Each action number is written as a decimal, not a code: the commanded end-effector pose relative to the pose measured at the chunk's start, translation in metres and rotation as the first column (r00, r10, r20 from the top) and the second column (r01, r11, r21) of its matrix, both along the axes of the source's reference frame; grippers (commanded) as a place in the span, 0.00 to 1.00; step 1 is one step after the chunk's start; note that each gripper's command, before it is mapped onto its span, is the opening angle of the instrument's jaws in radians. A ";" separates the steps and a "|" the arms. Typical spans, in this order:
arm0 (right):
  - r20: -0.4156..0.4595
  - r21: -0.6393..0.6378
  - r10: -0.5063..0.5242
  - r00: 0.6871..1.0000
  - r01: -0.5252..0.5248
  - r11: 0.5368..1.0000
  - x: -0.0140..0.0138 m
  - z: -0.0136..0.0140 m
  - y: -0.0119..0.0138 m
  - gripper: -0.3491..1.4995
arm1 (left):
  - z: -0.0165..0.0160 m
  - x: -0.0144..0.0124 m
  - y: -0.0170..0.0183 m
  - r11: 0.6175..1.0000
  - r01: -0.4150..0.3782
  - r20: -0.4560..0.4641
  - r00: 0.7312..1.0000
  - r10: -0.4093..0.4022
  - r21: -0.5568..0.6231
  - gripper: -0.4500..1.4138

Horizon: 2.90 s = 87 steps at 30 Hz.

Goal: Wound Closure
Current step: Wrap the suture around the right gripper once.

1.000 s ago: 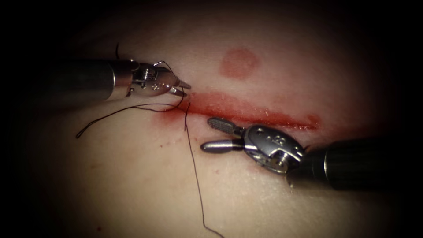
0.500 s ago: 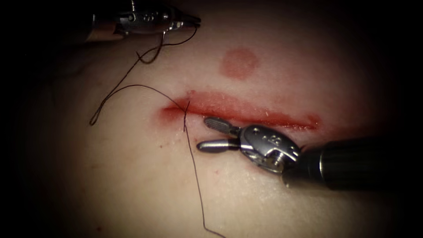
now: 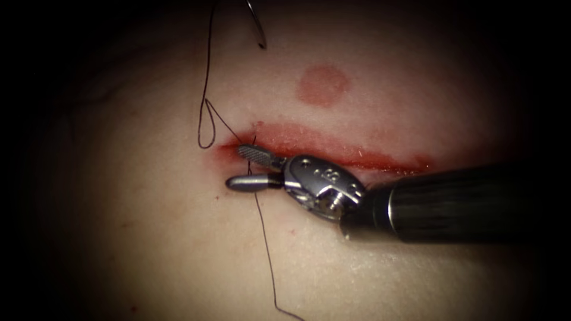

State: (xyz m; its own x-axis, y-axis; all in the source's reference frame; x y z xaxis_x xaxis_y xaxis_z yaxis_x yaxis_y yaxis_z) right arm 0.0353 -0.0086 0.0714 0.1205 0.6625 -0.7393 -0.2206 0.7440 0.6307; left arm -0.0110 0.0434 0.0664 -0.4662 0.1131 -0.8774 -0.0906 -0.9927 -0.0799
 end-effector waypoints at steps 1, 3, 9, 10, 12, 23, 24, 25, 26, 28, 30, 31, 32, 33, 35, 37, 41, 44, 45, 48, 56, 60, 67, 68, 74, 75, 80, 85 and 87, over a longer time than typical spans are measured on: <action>-0.005 0.000 -0.011 1.000 0.011 1.000 0.0017 0.0008 -0.0004 0.72 | 0.0001 0.0001 0.0010 1.000 0.015 0.005 1.000 -0.015 -0.002 0.05; -0.009 -0.002 -0.017 1.000 0.017 1.000 0.0027 0.0011 -0.0005 0.72 | -0.0007 0.0013 0.0022 0.999 0.038 0.015 0.999 -0.038 -0.007 0.05; -0.015 0.009 -0.039 0.999 0.040 0.999 0.0054 0.0024 -0.0013 0.68 | -0.0034 0.0039 0.0043 0.997 0.081 0.040 0.996 -0.080 -0.006 0.05; -0.013 0.007 -0.046 0.999 0.046 0.999 0.0058 0.0027 -0.0014 0.68 | -0.0040 0.0042 0.0044 0.995 0.096 0.041 0.995 -0.096 -0.007 0.05; -0.008 -0.001 -0.049 0.999 0.049 0.999 0.0070 0.0038 -0.0014 0.67 | -0.0050 0.0043 0.0037 0.993 0.114 0.039 0.993 -0.113 -0.012 0.05; 0.028 0.001 -0.001 1.000 0.001 1.000 0.0086 0.0069 0.0021 0.64 | -0.0110 0.0049 -0.0005 0.992 0.122 0.064 0.991 -0.120 -0.029 0.05; 0.029 0.000 0.000 1.000 0.000 1.000 0.0086 0.0070 0.0022 0.64 | -0.0115 0.0051 -0.0008 0.991 0.127 0.073 0.990 -0.124 -0.031 0.05; 0.033 -0.001 0.005 0.999 -0.005 1.000 0.0086 0.0072 0.0023 0.64 | -0.0120 0.0052 -0.0011 0.991 0.131 0.082 0.988 -0.128 -0.026 0.05; 0.037 -0.002 0.010 0.999 -0.010 1.000 0.0086 0.0073 0.0024 0.63 | -0.0126 0.0054 -0.0014 0.990 0.138 0.089 0.987 -0.135 -0.023 0.05; 0.040 0.003 0.015 0.999 -0.015 1.000 0.0086 0.0075 0.0026 0.61 | -0.0140 0.0058 -0.0020 0.990 0.137 0.100 0.986 -0.134 -0.023 0.05; 0.049 -0.004 0.024 0.999 -0.024 1.000 0.0085 0.0079 0.0029 0.59 | -0.0159 0.0062 -0.0030 0.989 0.143 0.110 0.984 -0.140 -0.021 0.05; 0.050 -0.004 0.025 0.998 -0.025 1.000 0.0086 0.0080 0.0031 0.59 | -0.0164 0.0064 -0.0034 0.989 0.143 0.115 0.983 -0.140 -0.023 0.05; 0.051 -0.004 0.026 0.998 -0.026 1.000 0.0086 0.0081 0.0031 0.59 | -0.0170 0.0065 -0.0038 0.989 0.148 0.122 0.982 -0.144 -0.020 0.05; 0.052 -0.004 0.027 0.998 -0.027 1.000 0.0087 0.0082 0.0032 0.58 | -0.0175 0.0066 -0.0043 0.989 0.149 0.128 0.981 -0.146 -0.017 0.05; 0.053 -0.008 0.028 0.998 -0.028 1.000 0.0088 0.0083 0.0035 0.58 | -0.0184 0.0069 -0.0055 0.989 0.146 0.140 0.980 -0.142 -0.012 0.05; 0.062 -0.019 0.036 0.997 -0.035 0.999 0.0088 0.0083 0.0038 0.58 | -0.0190 0.0073 -0.0066 0.989 0.147 0.148 0.978 -0.146 0.004 0.05; 0.097 -0.046 0.085 0.992 -0.081 0.996 0.0087 0.0084 0.0049 0.55 | -0.0195 0.0083 -0.0097 0.988 0.150 0.165 0.975 -0.152 0.026 0.05; 0.104 -0.070 0.142 0.984 -0.135 0.988 0.0086 0.0085 0.0064 0.53 | -0.0196 0.0092 -0.0128 0.989 0.148 0.174 0.973 -0.151 0.029 0.05; 0.103 -0.075 0.153 0.983 -0.145 0.987 0.0086 0.0085 0.0067 0.53 | -0.0197 0.0094 -0.0132 0.988 0.151 0.176 0.972 -0.154 0.032 0.05; 0.110 -0.090 0.193 0.975 -0.183 0.979 0.0086 0.0087 0.0076 0.52 | -0.0201 0.0097 -0.0138 0.986 0.162 0.185 0.969 -0.165 0.031 0.05; 0.114 -0.115 0.274 0.955 -0.261 0.959 0.0081 0.0087 0.0081 0.51 | -0.0215 0.0108 -0.0160 0.983 0.182 0.206 0.961 -0.184 0.030 0.05; 0.112 -0.127 0.305 0.946 -0.291 0.948 0.0075 0.0083 0.0087 0.49 | -0.0212 0.0111 -0.0177 0.983 0.180 0.213 0.960 -0.182 0.028 0.05; 0.111 -0.149 0.354 0.929 -0.336 0.930 0.0057 0.0077 0.0093 0.49 | -0.0210 0.0131 -0.0198 0.980 0.198 0.186 0.962 -0.201 0.036 0.05; 0.114 -0.151 0.361 0.926 -0.343 0.927 0.0053 0.0076 0.0093 0.49 | -0.0210 0.0137 -0.0200 0.978 0.205 0.180 0.962 -0.208 0.033 0.05; 0.092 -0.155 0.391 0.916 -0.375 0.914 0.0038 0.0069 0.0091 0.49 | -0.0198 0.0156 -0.0210 0.970 0.237 0.167 0.955 -0.243 0.056 0.05; 0.085 -0.155 0.396 0.914 -0.380 0.912 0.0036 0.0067 0.0091 0.49 | -0.0191 0.0155 -0.0212 0.967 0.245 0.164 0.953 -0.253 0.067 0.05; 0.031 -0.147 0.406 0.914 -0.397 0.906 0.0035 0.0054 0.0095 0.49 | -0.0152 0.0138 -0.0227 0.960 0.268 0.153 0.948 -0.278 0.086 0.05; -0.020 -0.137 0.402 0.916 -0.401 0.906 0.0034 0.0043 0.0100 0.49 | -0.0107 0.0118 -0.0248 0.961 0.262 0.137 0.952 -0.273 0.091 0.05; -0.045 -0.132 0.378 0.925 -0.381 0.915 0.0034 0.0039 0.0099 0.49 | -0.0086 0.0115 -0.0249 0.962 0.260 0.133 0.954 -0.270 0.088 0.05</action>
